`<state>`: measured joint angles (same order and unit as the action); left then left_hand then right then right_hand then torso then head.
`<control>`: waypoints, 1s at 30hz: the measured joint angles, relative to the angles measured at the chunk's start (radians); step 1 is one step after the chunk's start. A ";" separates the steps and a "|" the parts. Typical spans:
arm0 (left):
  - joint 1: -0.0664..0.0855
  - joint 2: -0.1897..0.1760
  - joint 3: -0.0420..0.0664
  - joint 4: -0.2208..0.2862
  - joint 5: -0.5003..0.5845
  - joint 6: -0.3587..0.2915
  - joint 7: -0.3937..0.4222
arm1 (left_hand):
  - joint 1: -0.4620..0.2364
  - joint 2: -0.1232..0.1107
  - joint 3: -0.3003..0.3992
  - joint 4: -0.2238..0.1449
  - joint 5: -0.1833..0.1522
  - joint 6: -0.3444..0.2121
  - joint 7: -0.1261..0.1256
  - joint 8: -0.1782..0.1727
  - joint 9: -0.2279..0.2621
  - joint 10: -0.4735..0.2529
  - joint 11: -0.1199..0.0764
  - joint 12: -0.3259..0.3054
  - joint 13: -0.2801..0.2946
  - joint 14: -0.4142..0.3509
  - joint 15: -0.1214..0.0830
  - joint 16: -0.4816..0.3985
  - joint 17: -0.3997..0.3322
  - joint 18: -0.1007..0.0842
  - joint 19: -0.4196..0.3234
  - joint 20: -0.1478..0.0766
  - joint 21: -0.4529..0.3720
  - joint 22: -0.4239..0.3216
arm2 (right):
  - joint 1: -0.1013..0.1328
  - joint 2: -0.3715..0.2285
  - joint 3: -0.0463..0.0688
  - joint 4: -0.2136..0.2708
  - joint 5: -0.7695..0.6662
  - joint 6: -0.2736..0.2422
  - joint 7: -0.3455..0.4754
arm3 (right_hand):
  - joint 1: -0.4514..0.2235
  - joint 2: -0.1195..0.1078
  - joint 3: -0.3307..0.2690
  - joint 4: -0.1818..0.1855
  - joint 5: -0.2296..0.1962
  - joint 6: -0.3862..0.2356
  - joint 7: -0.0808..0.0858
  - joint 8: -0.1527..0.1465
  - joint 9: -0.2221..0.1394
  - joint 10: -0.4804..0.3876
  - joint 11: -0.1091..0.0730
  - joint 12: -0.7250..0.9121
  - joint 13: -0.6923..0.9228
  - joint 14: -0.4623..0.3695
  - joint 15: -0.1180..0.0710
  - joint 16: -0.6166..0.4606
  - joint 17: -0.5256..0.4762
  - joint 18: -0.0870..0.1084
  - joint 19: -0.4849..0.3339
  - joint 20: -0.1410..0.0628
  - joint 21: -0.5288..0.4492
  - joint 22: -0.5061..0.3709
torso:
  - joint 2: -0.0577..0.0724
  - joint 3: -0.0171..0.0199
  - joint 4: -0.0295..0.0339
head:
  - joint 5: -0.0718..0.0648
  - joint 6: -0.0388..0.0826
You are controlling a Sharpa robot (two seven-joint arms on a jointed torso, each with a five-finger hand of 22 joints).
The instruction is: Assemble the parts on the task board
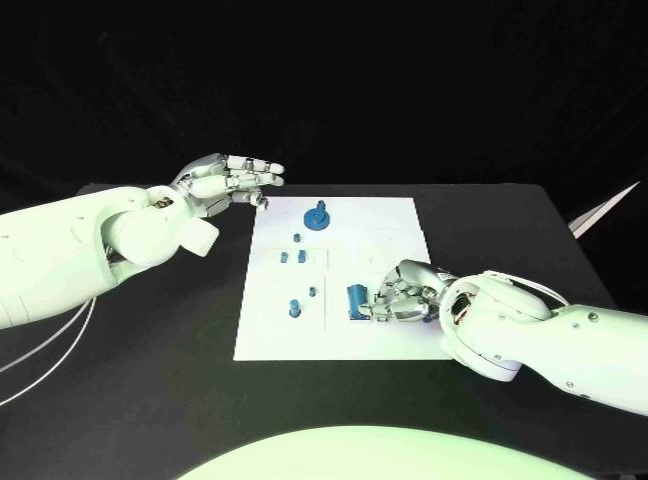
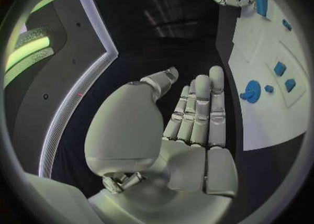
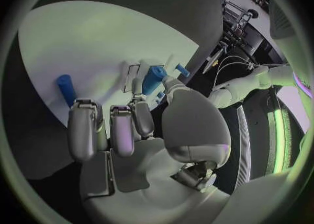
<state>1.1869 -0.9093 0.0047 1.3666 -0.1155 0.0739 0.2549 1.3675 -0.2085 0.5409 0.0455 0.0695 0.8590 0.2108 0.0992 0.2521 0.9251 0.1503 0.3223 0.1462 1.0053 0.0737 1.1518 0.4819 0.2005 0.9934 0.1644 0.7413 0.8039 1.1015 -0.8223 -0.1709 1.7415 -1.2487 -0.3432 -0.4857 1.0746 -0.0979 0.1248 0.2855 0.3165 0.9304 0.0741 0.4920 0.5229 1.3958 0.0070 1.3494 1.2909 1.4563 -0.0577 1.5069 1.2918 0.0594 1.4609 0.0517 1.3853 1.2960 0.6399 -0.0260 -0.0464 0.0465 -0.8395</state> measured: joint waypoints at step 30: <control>0.000 0.000 0.000 -0.001 0.000 -0.001 0.001 | 0.000 0.000 0.000 0.000 0.000 0.000 0.000 0.000 0.000 0.000 0.000 0.000 0.000 -0.005 0.005 0.000 -0.001 0.000 0.000 0.000 0.000 0.000 | 0.026 -0.149 0.001 0.080 0.043 -0.128 0.077 | 0.108 -0.068 0.046 -0.026 -0.005 -0.034 0.026 -0.011 -0.015 0.013 0.007 0.000 0.000 0.005 0.006 0.000 0.000 0.000 0.000 0.000 -0.001 0.000 | -0.003 -0.0008 -0.0024 | -0.011 0.003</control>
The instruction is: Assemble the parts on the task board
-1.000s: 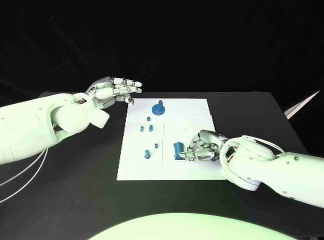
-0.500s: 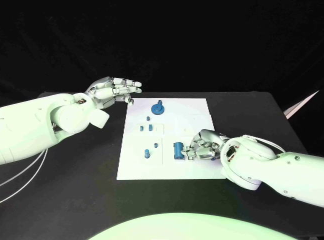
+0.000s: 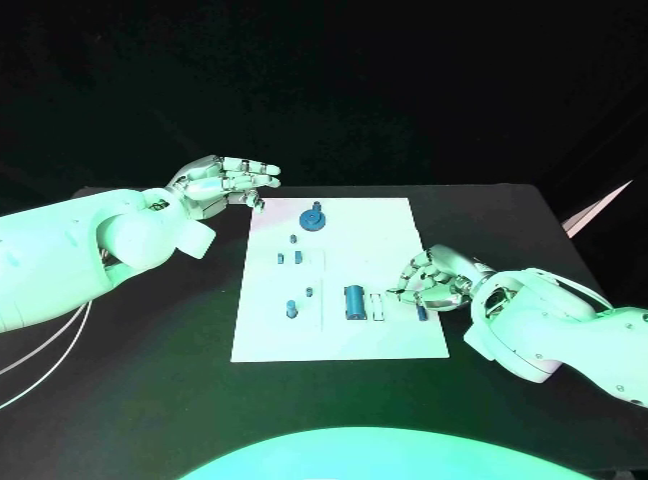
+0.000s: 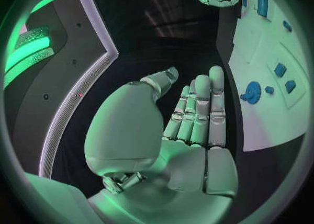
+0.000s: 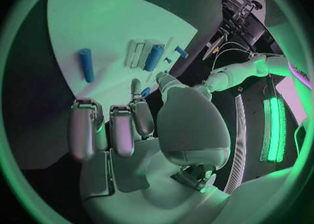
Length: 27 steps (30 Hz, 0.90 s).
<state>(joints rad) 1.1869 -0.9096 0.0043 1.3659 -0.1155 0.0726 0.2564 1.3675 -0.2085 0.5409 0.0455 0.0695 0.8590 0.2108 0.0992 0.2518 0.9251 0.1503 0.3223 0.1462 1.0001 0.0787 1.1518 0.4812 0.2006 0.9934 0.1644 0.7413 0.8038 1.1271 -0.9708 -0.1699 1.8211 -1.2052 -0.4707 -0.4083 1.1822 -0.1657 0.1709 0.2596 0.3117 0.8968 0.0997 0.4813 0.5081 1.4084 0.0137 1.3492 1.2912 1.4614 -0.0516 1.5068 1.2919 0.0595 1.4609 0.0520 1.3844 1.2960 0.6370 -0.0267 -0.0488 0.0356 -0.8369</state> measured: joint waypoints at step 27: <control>0.000 0.003 -0.001 0.001 0.000 0.001 0.004 | -0.010 0.010 0.000 0.000 0.000 0.000 0.000 0.000 -0.001 0.000 0.000 0.000 0.000 0.000 0.000 0.000 0.000 0.000 0.000 0.000 0.000 0.000 | -0.037 -0.090 -0.003 -0.048 -0.054 0.033 -0.028 | 0.026 -0.026 0.026 0.002 -0.074 0.012 -0.011 -0.009 -0.002 0.003 0.003 -0.009 0.001 0.000 0.000 0.000 0.000 0.000 0.000 0.000 -0.009 0.000 | -0.001 -0.0004 -0.0043 | -0.031 0.004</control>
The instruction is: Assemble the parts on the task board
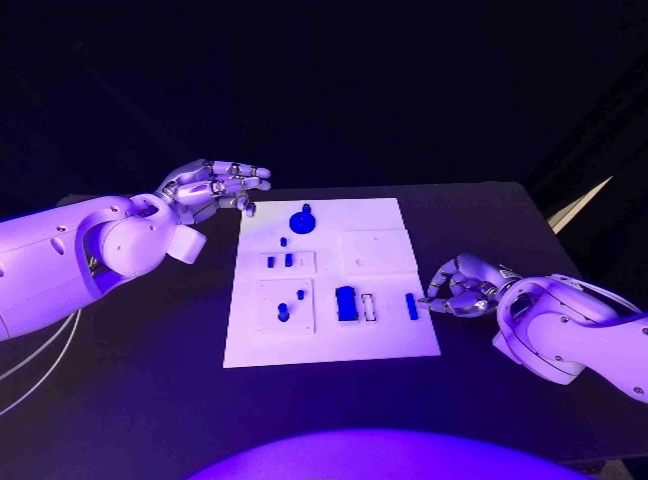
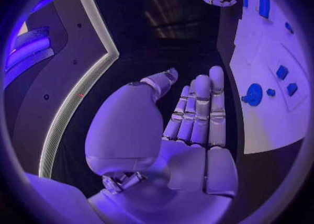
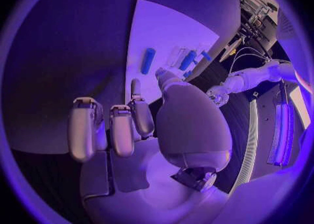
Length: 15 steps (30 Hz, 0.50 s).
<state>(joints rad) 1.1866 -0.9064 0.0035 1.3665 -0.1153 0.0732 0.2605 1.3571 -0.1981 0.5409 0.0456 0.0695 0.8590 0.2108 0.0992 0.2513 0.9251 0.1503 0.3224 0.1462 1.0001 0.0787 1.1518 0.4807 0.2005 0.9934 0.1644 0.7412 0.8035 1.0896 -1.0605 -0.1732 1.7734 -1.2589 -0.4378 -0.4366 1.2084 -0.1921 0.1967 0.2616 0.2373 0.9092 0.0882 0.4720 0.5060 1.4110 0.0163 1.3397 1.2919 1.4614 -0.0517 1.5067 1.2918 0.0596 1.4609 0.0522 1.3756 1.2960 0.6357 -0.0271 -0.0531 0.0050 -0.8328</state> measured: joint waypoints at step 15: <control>0.000 -0.002 0.000 0.000 0.000 0.002 -0.001 | 0.000 0.000 0.000 0.000 0.000 0.000 0.000 0.000 0.000 0.000 0.000 0.000 0.000 0.000 0.000 0.000 0.000 0.000 0.000 0.000 0.000 0.000 | -0.019 0.048 0.000 -0.024 0.011 0.010 -0.010 | 0.000 0.000 -0.008 0.014 0.000 0.005 0.002 0.000 0.001 0.000 0.000 0.000 0.003 0.000 0.000 0.000 0.000 0.000 0.000 0.000 0.000 0.000 | 0.000 -0.0009 0.0002 | 0.007 -0.008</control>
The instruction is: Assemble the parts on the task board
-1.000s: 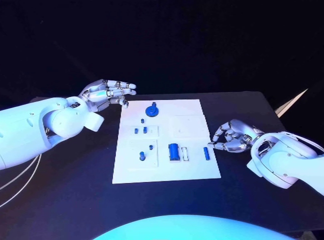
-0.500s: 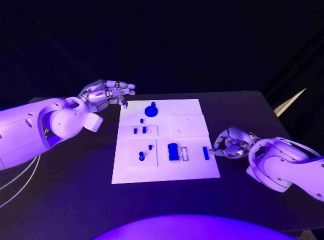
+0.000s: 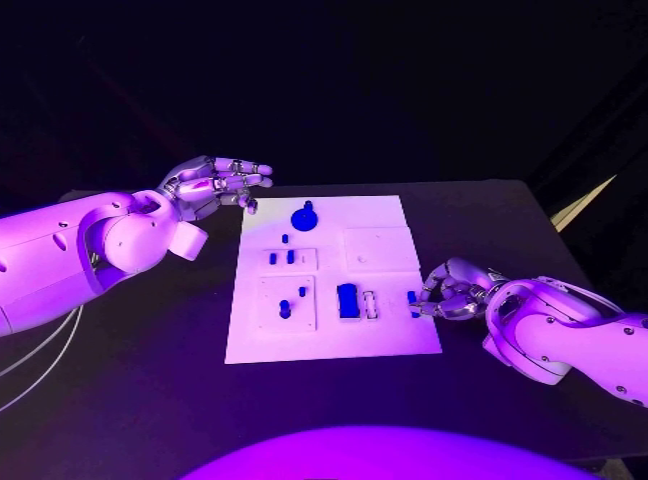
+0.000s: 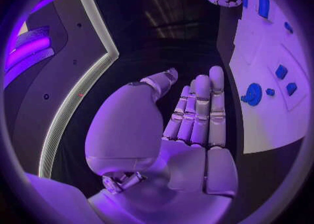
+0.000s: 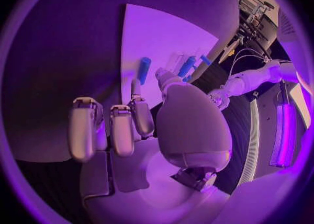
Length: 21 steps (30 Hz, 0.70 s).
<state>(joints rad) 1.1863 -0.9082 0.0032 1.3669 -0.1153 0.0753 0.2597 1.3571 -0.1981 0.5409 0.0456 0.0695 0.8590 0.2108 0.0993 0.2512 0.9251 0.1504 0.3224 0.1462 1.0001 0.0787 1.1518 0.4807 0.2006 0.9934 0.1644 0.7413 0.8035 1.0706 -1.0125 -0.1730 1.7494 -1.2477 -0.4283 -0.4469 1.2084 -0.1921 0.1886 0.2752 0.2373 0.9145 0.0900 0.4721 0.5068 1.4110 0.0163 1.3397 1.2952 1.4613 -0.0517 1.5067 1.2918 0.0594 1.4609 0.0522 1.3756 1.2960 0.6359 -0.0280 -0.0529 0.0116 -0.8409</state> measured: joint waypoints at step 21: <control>0.000 -0.002 0.000 0.000 0.000 0.002 -0.001 | 0.000 0.000 0.000 0.000 0.000 0.000 0.000 0.000 0.000 0.000 0.000 0.000 0.000 0.000 0.000 0.000 0.000 0.000 0.000 0.000 0.000 0.000 | -0.004 0.057 0.004 -0.066 -0.047 0.058 -0.035 | 0.024 0.024 0.000 -0.001 -0.062 0.017 -0.017 0.059 0.107 0.000 0.000 0.000 0.000 0.000 0.000 0.000 0.000 0.000 0.000 0.000 0.000 0.000 | -0.001 -0.0008 -0.0003 | 0.004 -0.005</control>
<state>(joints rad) 1.1862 -0.9098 0.0031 1.3673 -0.1153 0.0771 0.2591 1.3571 -0.1981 0.5409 0.0456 0.0695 0.8590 0.2108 0.0993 0.2511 0.9251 0.1504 0.3224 0.1462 1.0001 0.0787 1.1518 0.4806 0.2005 0.9934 0.1644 0.7413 0.8035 1.0663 -0.9557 -0.1692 1.6832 -1.2947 -0.3698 -0.4817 1.2324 -0.1684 0.1883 0.2742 0.1755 0.9312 0.0734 0.5311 0.6136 1.4111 0.0161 1.3397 1.2954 1.4613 -0.0521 1.5067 1.2919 0.0595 1.4609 0.0520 1.3756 1.2960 0.6346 -0.0288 -0.0532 0.0151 -0.8458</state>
